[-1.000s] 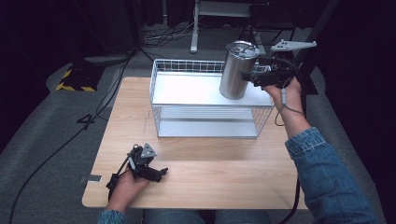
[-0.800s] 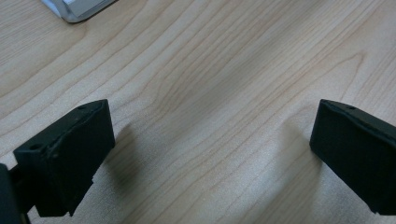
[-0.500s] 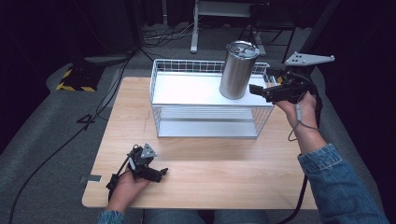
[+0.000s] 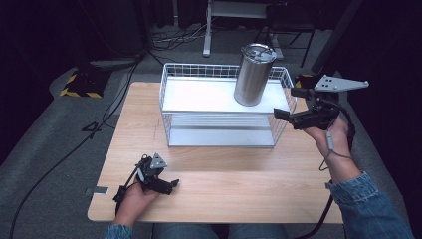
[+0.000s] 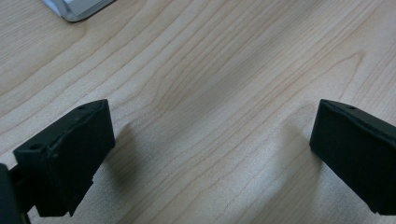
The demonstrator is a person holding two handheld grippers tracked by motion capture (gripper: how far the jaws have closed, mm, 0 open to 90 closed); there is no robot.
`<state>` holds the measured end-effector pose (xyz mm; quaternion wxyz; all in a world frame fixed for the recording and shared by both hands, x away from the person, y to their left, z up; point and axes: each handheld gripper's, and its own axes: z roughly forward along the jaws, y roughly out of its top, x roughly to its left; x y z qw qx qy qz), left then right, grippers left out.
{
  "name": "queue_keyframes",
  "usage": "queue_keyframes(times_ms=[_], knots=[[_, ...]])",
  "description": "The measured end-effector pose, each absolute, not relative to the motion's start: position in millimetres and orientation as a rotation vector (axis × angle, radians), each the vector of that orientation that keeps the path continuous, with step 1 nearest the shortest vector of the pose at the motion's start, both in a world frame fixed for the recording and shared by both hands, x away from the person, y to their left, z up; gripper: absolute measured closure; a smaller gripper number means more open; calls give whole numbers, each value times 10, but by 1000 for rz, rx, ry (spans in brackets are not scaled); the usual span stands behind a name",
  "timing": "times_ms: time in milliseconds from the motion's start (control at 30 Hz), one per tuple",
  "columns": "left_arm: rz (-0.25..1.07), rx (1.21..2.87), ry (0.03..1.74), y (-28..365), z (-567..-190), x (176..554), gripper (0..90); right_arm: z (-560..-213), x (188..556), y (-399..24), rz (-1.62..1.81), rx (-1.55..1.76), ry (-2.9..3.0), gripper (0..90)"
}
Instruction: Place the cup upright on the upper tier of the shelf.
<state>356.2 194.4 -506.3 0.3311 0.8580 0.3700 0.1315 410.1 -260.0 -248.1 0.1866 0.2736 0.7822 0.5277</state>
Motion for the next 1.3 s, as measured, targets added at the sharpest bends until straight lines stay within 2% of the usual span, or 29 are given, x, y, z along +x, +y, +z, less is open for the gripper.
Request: queue_keyframes(times_ms=[567,1300], knots=[[343,2243,968,1944,-5062,3562,4,-2977,3919,-2801,1388,841,2288,6],[343,2243,967,1944,-5062,3562,4,-3820,3824,-2970,1322,949,2323,7]])
